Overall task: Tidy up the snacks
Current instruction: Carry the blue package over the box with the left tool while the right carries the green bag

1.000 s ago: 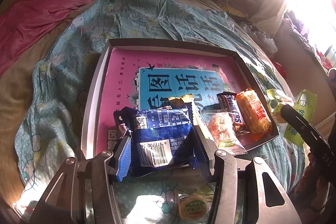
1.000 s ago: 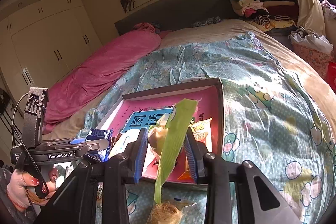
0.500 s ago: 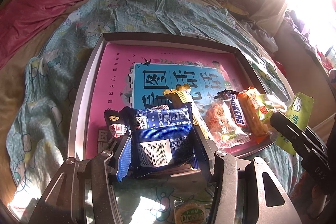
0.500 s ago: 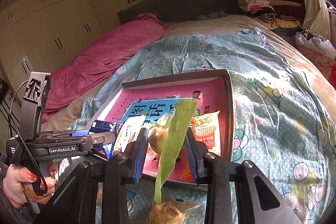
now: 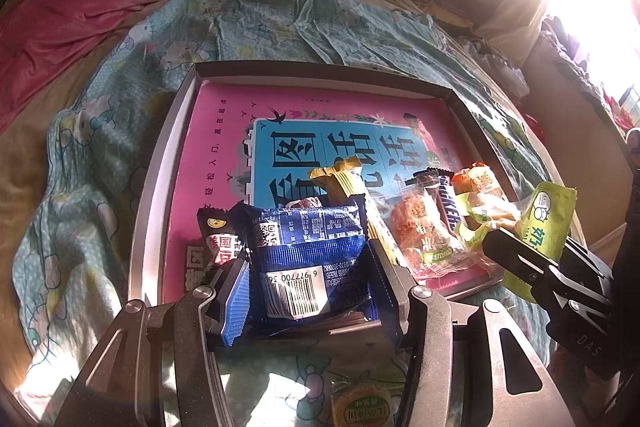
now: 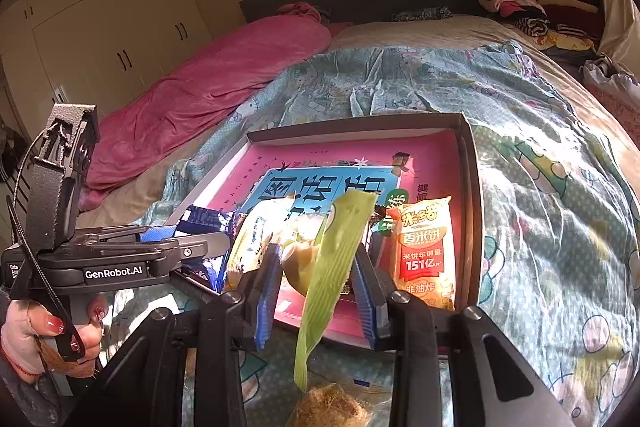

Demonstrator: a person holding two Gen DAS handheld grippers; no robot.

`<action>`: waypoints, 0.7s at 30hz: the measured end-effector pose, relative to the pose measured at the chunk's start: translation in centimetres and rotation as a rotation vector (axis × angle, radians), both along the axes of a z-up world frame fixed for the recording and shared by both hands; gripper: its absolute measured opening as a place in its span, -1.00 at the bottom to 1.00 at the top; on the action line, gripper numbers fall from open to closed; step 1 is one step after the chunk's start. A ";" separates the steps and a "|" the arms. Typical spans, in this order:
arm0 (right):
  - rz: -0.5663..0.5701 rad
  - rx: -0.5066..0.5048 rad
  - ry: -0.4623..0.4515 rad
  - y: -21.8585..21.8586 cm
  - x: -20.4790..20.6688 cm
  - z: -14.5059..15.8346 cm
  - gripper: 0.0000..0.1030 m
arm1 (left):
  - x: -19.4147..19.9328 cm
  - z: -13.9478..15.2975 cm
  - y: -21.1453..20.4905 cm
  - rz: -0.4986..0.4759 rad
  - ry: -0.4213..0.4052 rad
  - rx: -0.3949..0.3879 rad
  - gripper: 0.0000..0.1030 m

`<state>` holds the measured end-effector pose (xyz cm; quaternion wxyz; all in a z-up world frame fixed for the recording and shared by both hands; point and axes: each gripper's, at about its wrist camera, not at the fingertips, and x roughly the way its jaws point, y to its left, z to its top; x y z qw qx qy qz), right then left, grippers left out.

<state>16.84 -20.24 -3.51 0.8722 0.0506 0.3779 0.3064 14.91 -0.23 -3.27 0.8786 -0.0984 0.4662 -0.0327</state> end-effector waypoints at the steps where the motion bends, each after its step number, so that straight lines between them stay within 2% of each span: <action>1: -0.003 -0.002 0.002 0.0 0.1 -0.1 -0.32 | 0.0 0.0 0.0 0.000 0.001 0.001 0.06; 21: -0.063 -0.027 0.016 -1.0 0.6 -0.6 -0.30 | 0.0 0.0 0.1 0.001 0.002 -0.002 0.06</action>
